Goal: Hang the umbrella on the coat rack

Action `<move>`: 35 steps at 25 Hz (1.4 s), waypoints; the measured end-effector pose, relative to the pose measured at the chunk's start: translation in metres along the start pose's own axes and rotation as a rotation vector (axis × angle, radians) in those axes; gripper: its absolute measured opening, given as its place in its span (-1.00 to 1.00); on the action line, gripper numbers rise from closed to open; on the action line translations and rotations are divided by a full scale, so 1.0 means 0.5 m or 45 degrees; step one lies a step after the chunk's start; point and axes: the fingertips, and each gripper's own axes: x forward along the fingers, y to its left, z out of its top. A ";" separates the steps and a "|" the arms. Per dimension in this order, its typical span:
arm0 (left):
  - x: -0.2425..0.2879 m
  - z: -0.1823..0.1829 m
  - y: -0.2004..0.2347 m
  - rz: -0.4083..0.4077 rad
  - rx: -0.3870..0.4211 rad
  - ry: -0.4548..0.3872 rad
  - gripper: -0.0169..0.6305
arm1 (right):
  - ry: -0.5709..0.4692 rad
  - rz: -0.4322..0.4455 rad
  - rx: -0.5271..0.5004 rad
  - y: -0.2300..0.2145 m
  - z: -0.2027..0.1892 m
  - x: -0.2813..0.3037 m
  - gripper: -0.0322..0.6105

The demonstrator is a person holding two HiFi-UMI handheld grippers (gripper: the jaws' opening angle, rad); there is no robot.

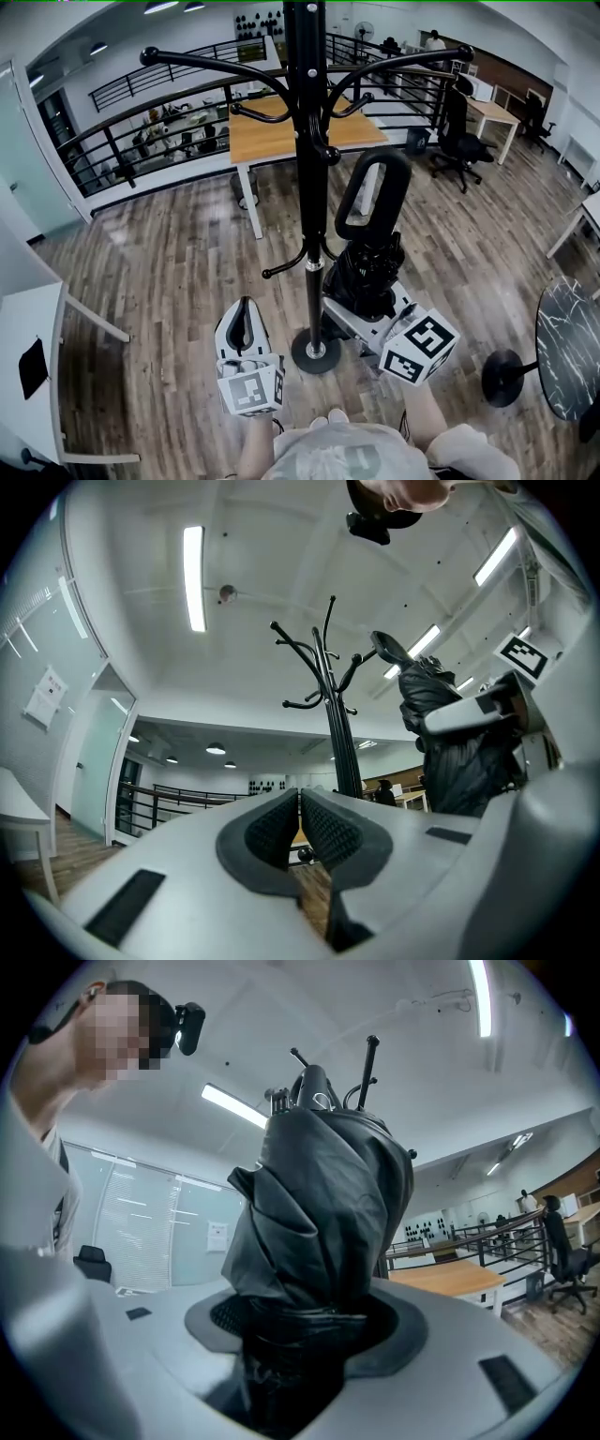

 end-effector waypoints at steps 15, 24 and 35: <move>-0.037 -0.016 0.036 0.084 -0.016 0.041 -0.85 | 0.029 0.121 0.083 -0.012 0.046 0.085 -0.04; -0.048 -0.039 0.048 0.134 -0.038 0.067 -0.85 | 0.088 0.145 0.150 -0.031 0.016 0.122 -0.04; -0.058 -0.060 0.072 0.190 -0.049 0.090 -0.85 | 0.192 0.113 0.214 -0.071 -0.054 0.165 -0.04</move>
